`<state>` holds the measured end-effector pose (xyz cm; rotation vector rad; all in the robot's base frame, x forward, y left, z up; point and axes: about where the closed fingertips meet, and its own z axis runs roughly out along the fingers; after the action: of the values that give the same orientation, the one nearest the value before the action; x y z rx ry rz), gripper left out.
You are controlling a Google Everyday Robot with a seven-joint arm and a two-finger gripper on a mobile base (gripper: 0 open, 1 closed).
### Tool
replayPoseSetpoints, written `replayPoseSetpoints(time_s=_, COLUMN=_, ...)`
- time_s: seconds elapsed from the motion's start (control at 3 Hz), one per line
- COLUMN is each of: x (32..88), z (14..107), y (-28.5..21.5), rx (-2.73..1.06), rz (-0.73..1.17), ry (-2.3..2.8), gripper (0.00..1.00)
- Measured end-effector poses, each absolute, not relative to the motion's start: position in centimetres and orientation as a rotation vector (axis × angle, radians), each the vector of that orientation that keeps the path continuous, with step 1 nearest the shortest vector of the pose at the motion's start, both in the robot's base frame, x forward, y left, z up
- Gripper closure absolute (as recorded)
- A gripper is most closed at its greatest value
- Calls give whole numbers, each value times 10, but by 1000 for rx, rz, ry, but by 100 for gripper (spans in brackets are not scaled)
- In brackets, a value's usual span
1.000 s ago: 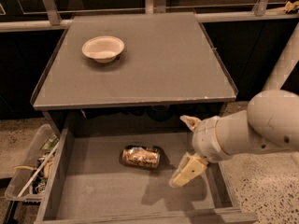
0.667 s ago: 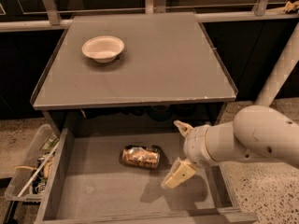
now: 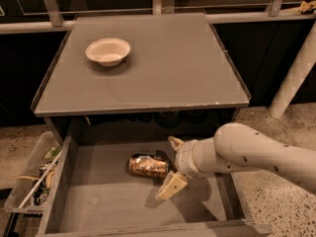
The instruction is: Pick orange can from top drawer and place on counter
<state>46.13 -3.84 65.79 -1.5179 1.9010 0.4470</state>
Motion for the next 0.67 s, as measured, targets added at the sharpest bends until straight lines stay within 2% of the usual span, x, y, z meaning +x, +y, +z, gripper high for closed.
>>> replayPoseSetpoints(time_s=0.67, x=483, z=619, y=-12, rx=-1501, rz=503, ry=1914, gripper=0)
